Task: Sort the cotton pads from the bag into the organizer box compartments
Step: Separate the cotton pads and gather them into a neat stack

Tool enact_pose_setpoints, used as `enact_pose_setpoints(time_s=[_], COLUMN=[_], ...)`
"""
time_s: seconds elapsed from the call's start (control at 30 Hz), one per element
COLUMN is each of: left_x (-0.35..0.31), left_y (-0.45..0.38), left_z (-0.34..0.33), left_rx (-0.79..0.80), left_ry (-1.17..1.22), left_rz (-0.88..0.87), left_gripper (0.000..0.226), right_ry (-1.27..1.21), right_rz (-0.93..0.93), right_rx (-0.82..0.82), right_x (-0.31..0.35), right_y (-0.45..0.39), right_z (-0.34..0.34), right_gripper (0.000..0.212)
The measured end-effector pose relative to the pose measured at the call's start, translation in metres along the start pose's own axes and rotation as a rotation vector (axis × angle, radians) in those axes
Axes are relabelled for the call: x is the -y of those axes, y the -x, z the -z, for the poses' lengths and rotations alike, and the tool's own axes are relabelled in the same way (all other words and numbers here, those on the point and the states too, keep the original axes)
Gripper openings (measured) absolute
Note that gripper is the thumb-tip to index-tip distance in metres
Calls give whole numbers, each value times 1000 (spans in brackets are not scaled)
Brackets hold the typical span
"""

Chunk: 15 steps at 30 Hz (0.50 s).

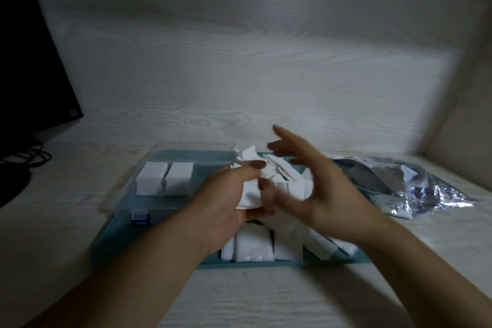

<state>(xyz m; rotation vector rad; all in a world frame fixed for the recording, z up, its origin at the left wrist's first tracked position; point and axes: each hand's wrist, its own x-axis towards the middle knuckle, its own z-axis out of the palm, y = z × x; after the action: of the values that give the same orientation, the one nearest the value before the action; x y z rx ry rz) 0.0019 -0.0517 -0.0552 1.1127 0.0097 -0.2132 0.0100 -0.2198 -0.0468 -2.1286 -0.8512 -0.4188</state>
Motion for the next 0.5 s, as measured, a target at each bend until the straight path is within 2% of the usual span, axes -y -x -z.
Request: enact_pose_setpoints(time_s=[0.1,0.17,0.27,0.33,0.4,0.5], left_x=[-5,-6,-8,-8,-8,-6], left_y=[-1,-1,1,2,4,3], left_z=[2,3,1,-1,-2,-2], left_rx=[-85,-128,-145,-146,-144,-132], left_ry=[24,-4,44,93,88,38], left_rz=[-31,-48,-32,-15,-6,-11], left_gripper=[17,12,16,24,29,29], right_ry=[-33,73,504,545,505,514], right_rz=[-144,-276,-410,-464,-477,-409], right_rx=[-186,-175,123,266,295,237], right_x=[-15,-27,-36,-35,-33,-35], right_y=[-8,-11,-8,-7,-7,-6], right_z=[22,31,34,29,23,17], right_gripper=[41,25,31,36,38,33])
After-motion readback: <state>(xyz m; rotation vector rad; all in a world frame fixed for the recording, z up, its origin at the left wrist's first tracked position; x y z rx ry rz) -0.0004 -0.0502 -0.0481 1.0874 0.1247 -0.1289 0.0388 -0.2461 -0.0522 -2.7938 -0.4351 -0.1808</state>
